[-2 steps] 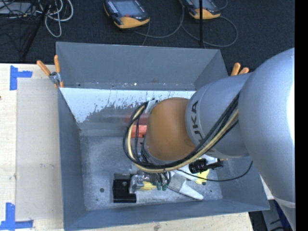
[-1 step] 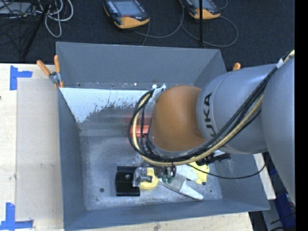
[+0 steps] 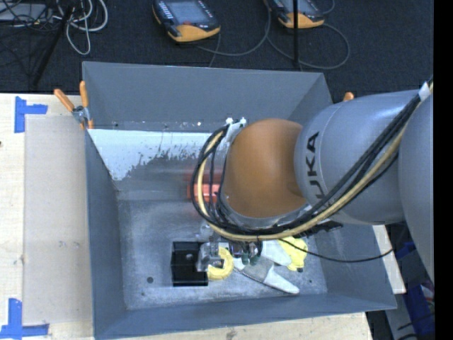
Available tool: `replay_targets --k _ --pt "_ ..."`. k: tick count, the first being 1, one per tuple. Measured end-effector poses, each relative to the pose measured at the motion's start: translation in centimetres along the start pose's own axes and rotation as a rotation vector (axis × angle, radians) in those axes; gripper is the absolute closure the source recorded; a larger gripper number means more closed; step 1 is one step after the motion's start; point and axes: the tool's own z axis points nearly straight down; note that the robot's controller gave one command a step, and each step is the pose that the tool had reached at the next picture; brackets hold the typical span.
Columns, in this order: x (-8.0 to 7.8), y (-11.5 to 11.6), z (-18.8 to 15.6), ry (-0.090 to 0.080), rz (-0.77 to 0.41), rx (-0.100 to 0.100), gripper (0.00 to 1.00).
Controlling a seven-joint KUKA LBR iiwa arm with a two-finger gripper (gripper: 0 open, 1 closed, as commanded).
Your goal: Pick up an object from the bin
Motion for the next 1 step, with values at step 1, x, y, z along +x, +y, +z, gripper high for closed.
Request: replay_targets --k 1 --pt "0.01 0.02 -0.20 0.002 -0.010 0.001 1.00"
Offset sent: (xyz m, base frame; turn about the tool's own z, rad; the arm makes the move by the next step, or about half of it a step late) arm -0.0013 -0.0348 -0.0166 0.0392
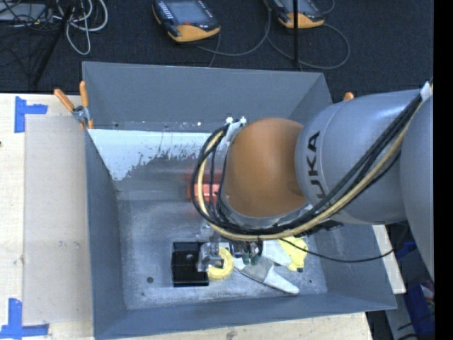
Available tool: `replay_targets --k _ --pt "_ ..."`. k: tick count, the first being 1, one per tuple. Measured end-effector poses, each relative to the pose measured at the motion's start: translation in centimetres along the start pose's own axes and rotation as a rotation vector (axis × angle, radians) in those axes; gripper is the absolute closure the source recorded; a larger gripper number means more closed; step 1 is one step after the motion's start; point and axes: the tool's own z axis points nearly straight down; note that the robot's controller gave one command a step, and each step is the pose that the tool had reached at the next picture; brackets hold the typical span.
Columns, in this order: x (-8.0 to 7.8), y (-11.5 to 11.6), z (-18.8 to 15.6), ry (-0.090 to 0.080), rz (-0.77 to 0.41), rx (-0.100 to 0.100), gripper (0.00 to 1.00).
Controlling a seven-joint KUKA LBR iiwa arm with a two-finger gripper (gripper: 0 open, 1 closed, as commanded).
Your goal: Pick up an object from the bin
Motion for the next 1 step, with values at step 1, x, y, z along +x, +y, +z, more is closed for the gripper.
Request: replay_targets --k 1 --pt "-0.10 -0.92 -3.89 -0.006 0.004 -0.003 1.00"
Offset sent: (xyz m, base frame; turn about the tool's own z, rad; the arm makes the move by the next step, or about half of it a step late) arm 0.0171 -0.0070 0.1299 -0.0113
